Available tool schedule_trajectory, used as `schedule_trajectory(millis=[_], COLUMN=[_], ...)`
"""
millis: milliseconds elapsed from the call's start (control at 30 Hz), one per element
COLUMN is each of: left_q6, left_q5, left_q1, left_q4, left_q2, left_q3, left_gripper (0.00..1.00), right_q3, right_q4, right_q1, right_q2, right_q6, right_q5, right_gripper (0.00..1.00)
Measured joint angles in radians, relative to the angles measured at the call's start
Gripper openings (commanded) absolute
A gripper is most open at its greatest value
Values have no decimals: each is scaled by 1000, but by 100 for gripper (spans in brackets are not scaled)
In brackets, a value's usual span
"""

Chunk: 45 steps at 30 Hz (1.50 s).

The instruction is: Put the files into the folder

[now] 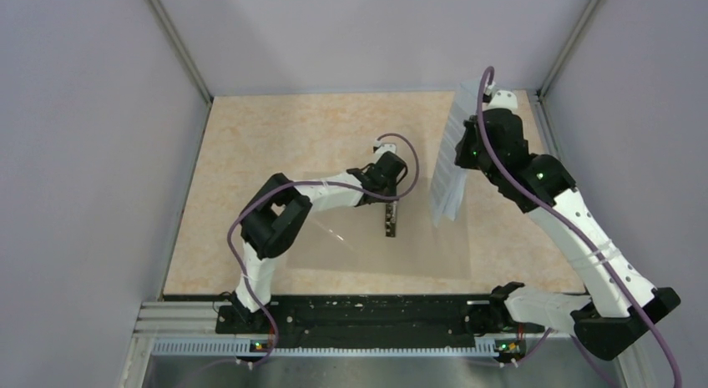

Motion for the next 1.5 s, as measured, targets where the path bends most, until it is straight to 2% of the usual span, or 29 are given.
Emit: schedule_trajectory(millis=[200,300,367,433,500,733,767,833,933,1000,1133,1300,1400,1500], left_q6=[62,84,93,103,107,107,106,106,90,62,-47,-357,-594,-751], left_q5=[56,83,99,112,127,203,219,308,503,649,906,1140,1202,1227], left_q1=[85,126,144,151,154,208,228,294,441,547,629,659,674,687], left_q4=[0,1,0,0,-5,-105,-113,-103,19,142,408,932,1297,1505], left_q2=[-121,-140,-144,-145,-151,-247,-275,-356,-502,-583,-628,-625,-592,-573], left_q3=[-158,-184,-187,-187,-187,-186,-187,-196,-260,-311,-379,-480,-475,-454], left_gripper=[1,12,36,49,54,59,66,72,79,80,86,91,93,94], right_q3=[-43,-50,-50,-50,-50,-37,-27,5,72,115,155,164,172,183], right_q4=[43,75,94,111,121,129,128,127,136,151,195,257,299,343], right_q1=[9,22,31,36,37,37,37,37,37,37,37,37,37,37], right_q2=[49,80,96,109,118,123,124,125,125,124,111,79,61,50], right_q6=[24,36,43,51,53,46,40,24,2,-13,-22,-16,-2,16], right_q5=[-82,-134,-162,-190,-210,-312,-329,-385,-494,-570,-721,-898,-983,-1044], right_gripper=[0,0,0,0,0,0,0,0,0,0,0,0,0,0])
